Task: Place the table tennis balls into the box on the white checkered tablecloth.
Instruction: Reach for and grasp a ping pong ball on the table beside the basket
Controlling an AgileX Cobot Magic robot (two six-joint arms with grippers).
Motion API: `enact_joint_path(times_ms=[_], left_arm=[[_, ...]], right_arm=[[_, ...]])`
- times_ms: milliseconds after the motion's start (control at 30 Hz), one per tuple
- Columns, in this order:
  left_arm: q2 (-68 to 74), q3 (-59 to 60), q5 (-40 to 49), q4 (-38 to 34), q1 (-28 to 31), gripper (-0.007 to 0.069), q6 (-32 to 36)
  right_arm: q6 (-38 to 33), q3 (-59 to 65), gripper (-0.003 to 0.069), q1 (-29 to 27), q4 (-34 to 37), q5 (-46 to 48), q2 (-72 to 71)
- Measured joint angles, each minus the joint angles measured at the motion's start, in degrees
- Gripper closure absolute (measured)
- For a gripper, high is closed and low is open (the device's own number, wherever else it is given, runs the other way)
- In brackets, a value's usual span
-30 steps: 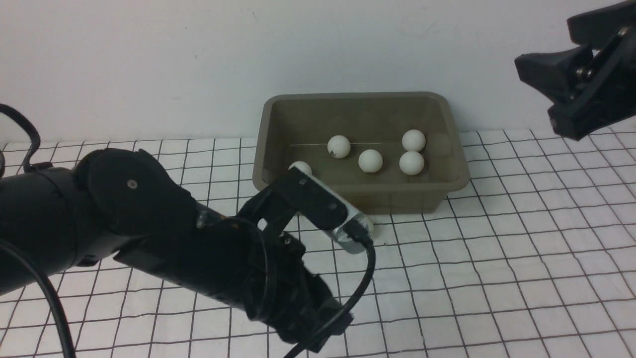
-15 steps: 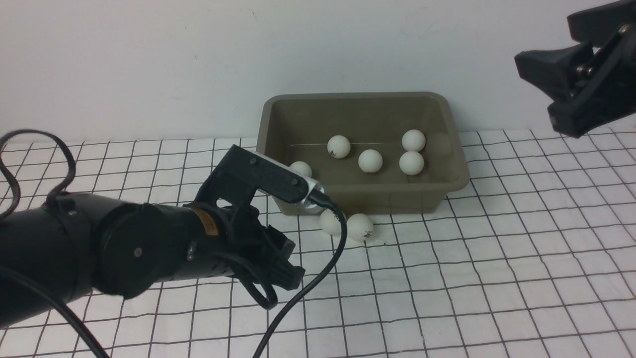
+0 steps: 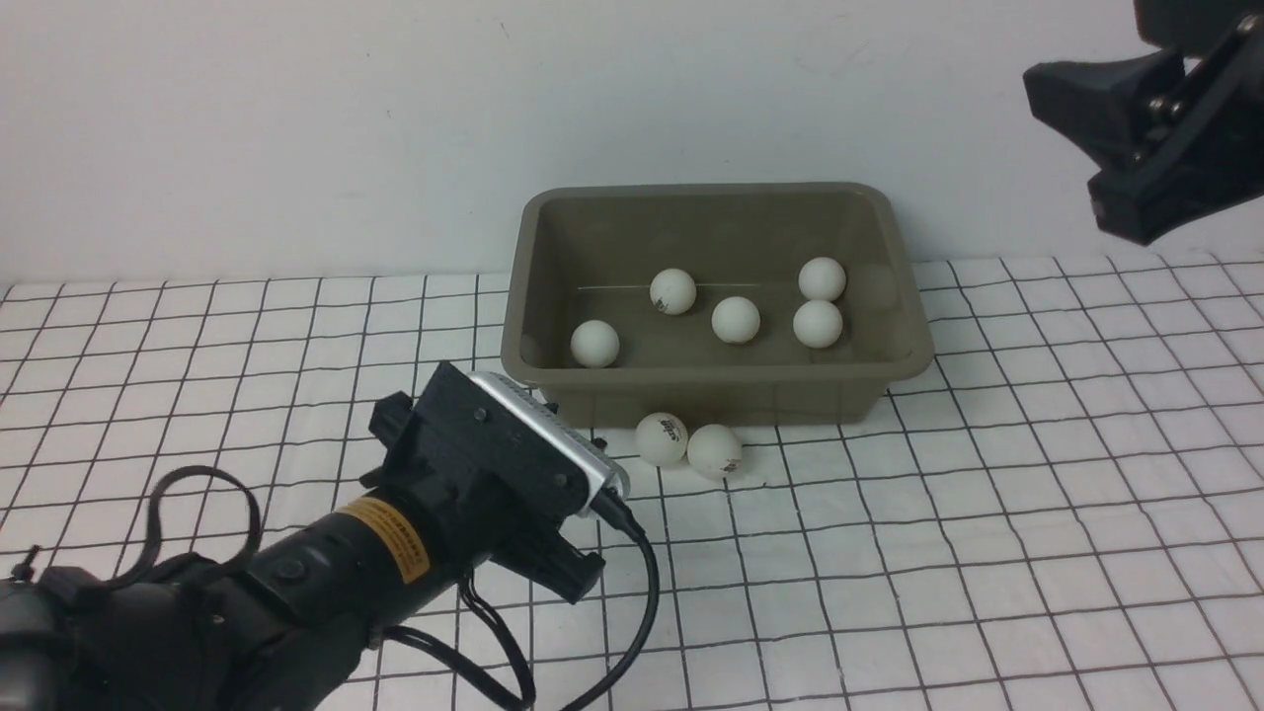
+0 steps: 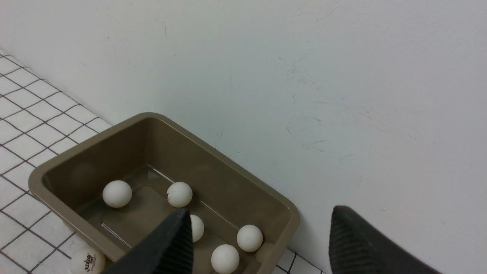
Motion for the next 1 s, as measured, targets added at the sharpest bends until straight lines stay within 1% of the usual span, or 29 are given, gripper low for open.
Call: enact_joint_path(times_ms=[167, 300, 500, 700, 1000], left_arm=[[5.90, -0.06, -2.67, 2.73, 0.00, 0.0247, -2.71], [8.20, -0.17, -4.97, 3.53, 0.00, 0.0207, -6.24], [11.87, -5.37, -4.78, 3.66, 0.00, 0.0195, -8.93], [14.92, -9.19, -2.12, 3.48, 0.00, 0.0195, -9.34], [17.64, -11.63, -1.85, 2.80, 0.00, 0.0195, -9.66]], right_arm=[[0.00, 0.00, 0.0216, 0.00, 0.00, 0.35, 0.00], [0.00, 0.00, 0.0216, 0.00, 0.00, 0.46, 0.00], [0.00, 0.00, 0.0216, 0.00, 0.00, 1.66, 0.00], [0.00, 0.00, 0.0216, 0.00, 0.00, 2.16, 0.00], [0.00, 0.00, 0.0216, 0.00, 0.00, 2.22, 0.00]])
